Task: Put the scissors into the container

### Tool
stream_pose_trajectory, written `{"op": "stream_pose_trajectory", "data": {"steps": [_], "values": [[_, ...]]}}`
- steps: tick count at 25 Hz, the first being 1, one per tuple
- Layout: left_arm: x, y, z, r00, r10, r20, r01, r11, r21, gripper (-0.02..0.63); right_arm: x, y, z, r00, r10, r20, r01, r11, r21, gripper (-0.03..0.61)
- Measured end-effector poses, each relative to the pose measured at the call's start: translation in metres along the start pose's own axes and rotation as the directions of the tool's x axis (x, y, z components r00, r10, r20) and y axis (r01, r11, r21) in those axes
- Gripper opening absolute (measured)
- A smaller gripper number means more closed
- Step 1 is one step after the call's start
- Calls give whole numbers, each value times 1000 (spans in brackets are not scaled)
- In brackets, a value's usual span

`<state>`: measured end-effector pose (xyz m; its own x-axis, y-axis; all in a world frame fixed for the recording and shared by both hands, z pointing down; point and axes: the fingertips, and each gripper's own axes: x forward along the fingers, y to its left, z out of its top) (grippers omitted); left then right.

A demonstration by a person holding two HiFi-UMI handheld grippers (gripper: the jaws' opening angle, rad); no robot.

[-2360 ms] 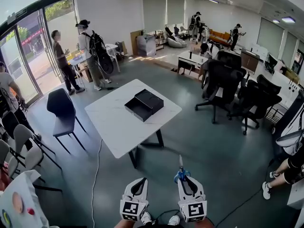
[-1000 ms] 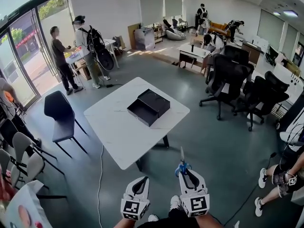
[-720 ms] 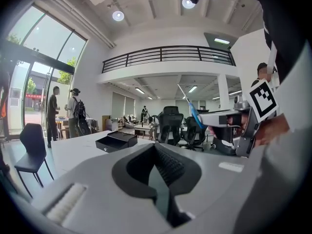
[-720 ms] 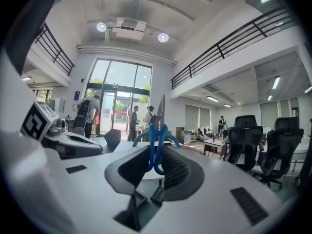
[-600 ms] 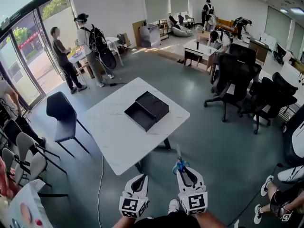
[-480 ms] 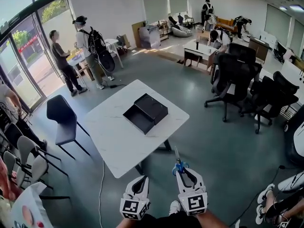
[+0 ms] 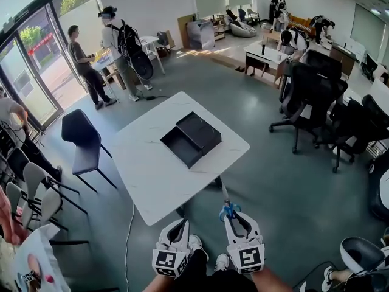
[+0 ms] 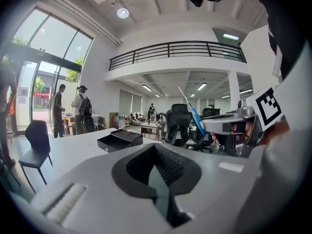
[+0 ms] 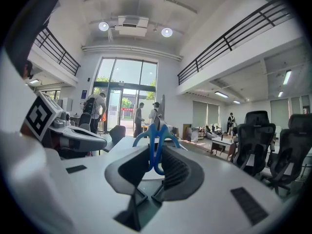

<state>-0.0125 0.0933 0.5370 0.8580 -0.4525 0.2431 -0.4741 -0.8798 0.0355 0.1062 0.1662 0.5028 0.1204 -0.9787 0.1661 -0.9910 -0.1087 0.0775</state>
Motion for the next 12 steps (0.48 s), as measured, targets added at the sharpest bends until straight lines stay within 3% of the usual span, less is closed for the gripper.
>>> {"op": "stream_pose_trajectory", "data": {"steps": [12], "values": [[50, 70, 11, 1000, -18, 8, 18, 1000, -14, 9, 93, 3, 22, 999, 32, -14, -32, 999, -14, 83]]}}
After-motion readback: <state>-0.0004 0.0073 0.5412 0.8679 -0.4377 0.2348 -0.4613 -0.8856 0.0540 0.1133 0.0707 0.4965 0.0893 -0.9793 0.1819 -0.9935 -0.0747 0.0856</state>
